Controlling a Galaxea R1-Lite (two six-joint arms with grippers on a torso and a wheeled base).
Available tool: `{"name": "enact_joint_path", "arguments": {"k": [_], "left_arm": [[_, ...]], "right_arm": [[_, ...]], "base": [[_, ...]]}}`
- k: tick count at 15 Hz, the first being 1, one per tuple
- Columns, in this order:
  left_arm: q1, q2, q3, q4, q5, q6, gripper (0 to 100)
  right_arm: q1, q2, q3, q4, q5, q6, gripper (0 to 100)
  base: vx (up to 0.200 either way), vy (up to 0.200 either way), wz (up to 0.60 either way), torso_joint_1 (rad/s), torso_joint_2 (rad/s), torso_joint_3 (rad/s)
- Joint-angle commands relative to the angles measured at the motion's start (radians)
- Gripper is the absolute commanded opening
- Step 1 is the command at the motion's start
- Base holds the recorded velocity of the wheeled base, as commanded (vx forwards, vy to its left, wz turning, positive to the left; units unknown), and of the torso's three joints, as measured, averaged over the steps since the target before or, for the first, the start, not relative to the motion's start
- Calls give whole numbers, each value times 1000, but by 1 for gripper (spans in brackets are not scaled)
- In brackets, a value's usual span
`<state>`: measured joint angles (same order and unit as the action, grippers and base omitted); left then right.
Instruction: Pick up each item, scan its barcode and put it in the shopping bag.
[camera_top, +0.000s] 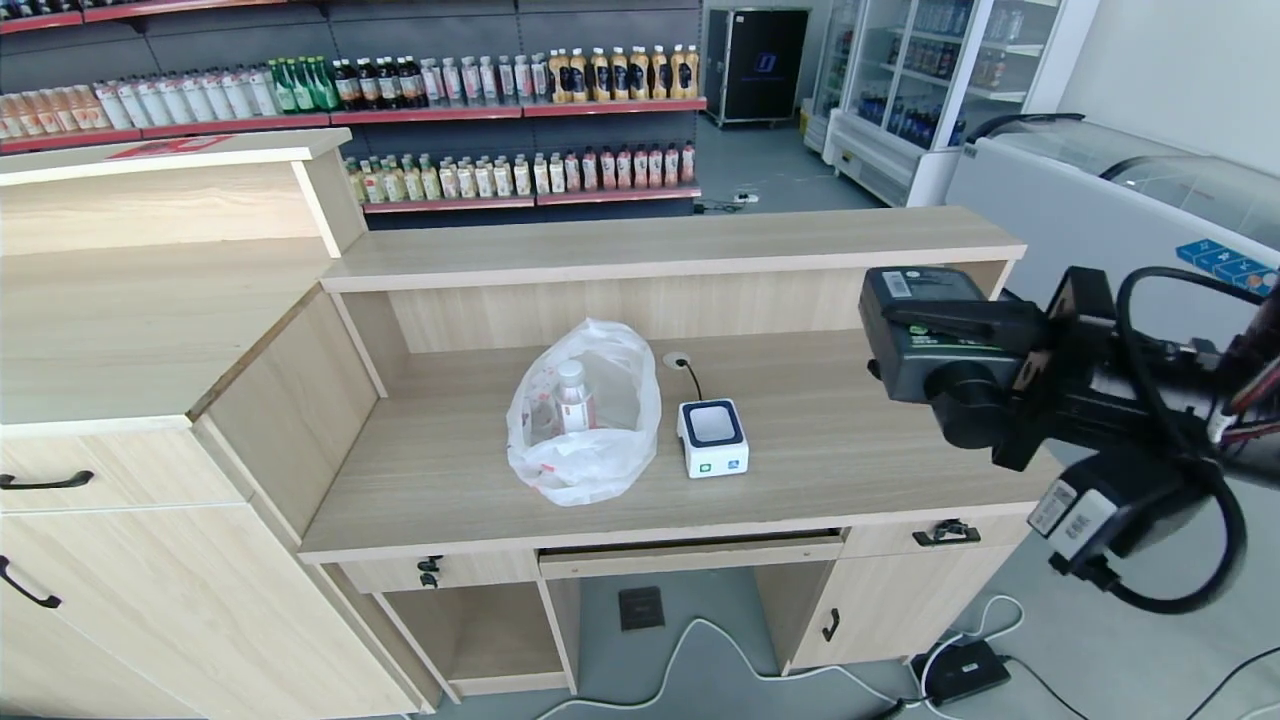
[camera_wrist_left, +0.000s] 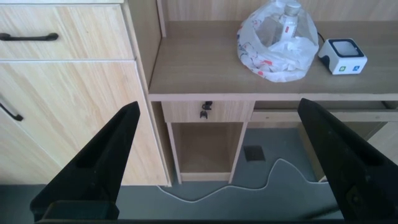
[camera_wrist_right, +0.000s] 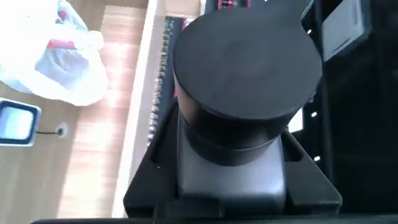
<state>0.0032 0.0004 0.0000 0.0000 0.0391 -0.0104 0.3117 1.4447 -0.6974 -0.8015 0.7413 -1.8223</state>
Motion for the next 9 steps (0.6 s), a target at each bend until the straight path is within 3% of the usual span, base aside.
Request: {"name": "enact_joint_path", "arguments": {"k": [1,6,9], "left_arm": [[0,0,0,0,1,0,100],[0,0,0,0,1,0,100],[-2,0,0,0,-1,0,100]], "right_arm": [[-2,-178,72,1,53,-183,0],[241,-299,102,151,82,-612,0],[260,-380,102,257,81,-723,0]], "base": [[0,0,0,0,0,0],[0,0,0,0,0,0],[0,0,0,0,0,0]]}}
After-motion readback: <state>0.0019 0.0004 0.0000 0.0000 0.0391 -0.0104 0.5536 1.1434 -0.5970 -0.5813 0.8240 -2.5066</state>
